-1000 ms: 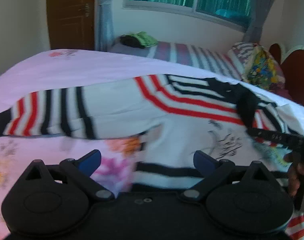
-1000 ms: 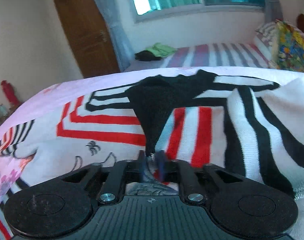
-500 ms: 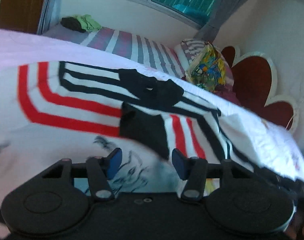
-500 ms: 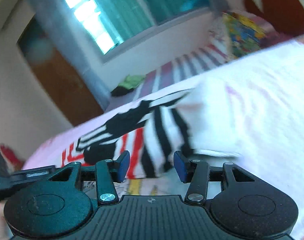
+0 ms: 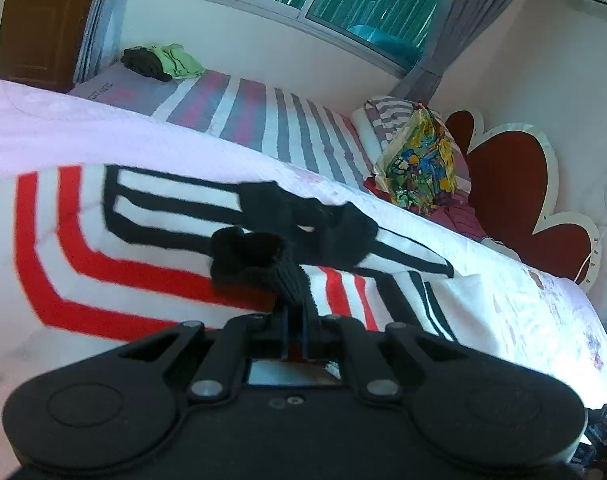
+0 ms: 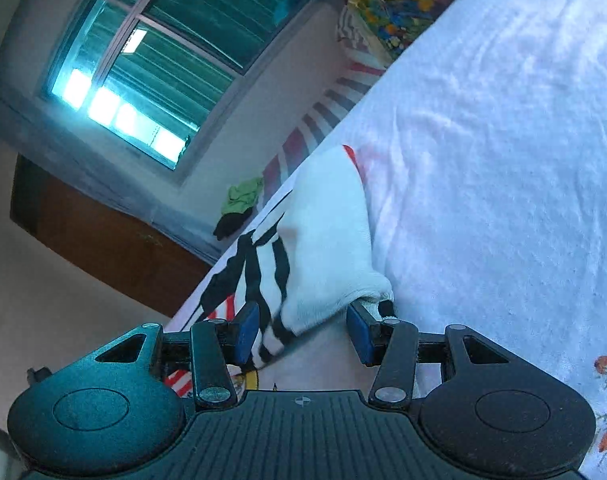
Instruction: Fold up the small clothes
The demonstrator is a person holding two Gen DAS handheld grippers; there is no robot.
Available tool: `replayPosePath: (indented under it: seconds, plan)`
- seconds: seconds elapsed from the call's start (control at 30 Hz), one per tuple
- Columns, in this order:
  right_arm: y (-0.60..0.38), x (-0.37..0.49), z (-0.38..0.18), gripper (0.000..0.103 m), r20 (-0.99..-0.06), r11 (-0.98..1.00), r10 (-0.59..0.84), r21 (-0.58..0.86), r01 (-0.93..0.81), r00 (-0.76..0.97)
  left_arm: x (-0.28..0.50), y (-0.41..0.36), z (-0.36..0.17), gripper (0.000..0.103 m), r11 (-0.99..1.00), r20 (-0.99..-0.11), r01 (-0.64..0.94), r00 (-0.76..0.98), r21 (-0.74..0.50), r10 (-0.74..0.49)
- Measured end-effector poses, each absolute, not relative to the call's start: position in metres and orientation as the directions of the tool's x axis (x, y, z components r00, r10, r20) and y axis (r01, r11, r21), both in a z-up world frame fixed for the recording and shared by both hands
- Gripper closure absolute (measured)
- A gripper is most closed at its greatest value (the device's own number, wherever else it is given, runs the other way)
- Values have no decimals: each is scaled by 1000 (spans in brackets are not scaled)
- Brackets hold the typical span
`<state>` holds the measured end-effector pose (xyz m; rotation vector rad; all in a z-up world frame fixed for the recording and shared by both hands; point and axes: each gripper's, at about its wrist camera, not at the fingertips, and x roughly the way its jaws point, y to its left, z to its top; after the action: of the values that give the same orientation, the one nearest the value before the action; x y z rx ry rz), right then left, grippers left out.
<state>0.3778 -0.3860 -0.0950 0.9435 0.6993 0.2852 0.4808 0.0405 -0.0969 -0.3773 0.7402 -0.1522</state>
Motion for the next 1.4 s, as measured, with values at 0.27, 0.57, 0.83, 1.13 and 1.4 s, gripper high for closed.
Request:
replayPosePath:
  seconds: [0.27,0.57,0.83,1.13,1.4]
  plan:
    - [-391,383,-115,54,-415,479,514,865,150,750,470,52,-111,97,921,-655,-16,708,-390,-265]
    - [-393,391,-113,97,-484,569,474,806,164,735,462,55,-109,98,909,-629,-23,729,-416,-269]
    - [-389,393,-121,97,-525,627,474,765,148,707,465,47,-125,96,931,-680,-47,697,-361,-228]
    - [-395,367,-73,96,-531,797,383,603,20,756,429,27,-93,50,997,-615,1,787,-81,-51]
    - [-344,430,-85,97,-600,902,360,421,-101,715,481,-88,-102,43,961,-620,270,745,-57,-246]
